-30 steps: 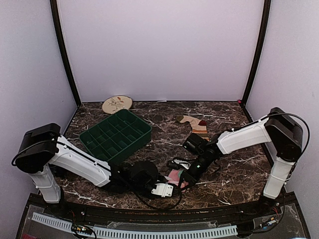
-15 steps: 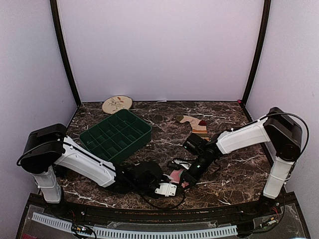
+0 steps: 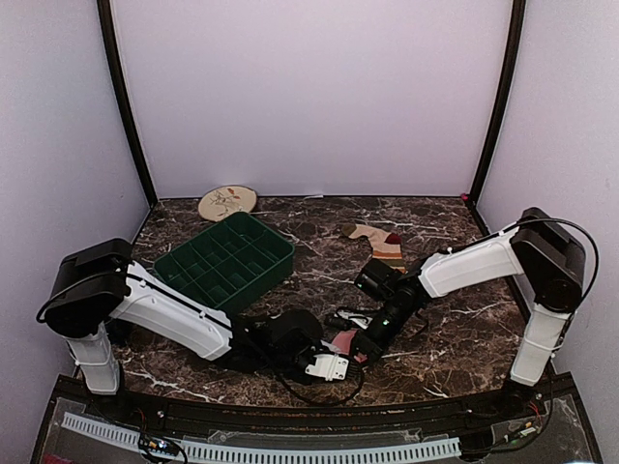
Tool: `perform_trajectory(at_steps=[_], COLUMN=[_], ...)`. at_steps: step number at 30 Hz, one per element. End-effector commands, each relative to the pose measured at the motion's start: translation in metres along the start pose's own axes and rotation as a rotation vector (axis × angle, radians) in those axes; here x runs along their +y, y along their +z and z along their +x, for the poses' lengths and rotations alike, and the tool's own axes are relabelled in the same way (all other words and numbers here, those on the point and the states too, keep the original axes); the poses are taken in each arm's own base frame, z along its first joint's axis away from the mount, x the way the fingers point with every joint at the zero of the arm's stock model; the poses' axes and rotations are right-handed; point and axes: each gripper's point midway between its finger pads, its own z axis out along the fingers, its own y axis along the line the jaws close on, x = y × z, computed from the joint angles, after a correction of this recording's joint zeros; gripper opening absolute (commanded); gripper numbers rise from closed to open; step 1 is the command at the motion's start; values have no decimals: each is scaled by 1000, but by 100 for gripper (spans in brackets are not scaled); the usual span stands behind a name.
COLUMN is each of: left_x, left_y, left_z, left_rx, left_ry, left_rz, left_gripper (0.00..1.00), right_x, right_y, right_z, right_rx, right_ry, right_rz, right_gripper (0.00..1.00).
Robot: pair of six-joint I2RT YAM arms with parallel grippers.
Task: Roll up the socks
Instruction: Roll the sock at the center of the board.
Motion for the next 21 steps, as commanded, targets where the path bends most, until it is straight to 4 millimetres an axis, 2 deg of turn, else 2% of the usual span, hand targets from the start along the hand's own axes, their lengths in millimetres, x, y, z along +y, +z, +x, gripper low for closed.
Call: perform_trajectory(at_steps=[1, 4, 7, 14, 21], left_x=[-26, -28, -28, -23, -17], left_y=[0, -2, -4, -8, -15], left_z=[11, 14, 15, 19, 20], left_rx=[44, 55, 65, 88, 92], left_ry=[11, 6, -1, -18, -26], left_rz=[117, 134, 131, 109, 78], left_gripper=[8, 7, 6, 6, 6], right_x=[-7, -4, 2, 0, -25], right_y=[-8, -16, -26, -41, -51], right_z=[0, -5, -11, -16, -17], right_rx=[-6, -44, -90, -164, -209], right_ry=[10, 11, 15, 62, 167], right_rz=[60, 79, 90, 150, 300], right_gripper=[17, 34, 41, 45, 43])
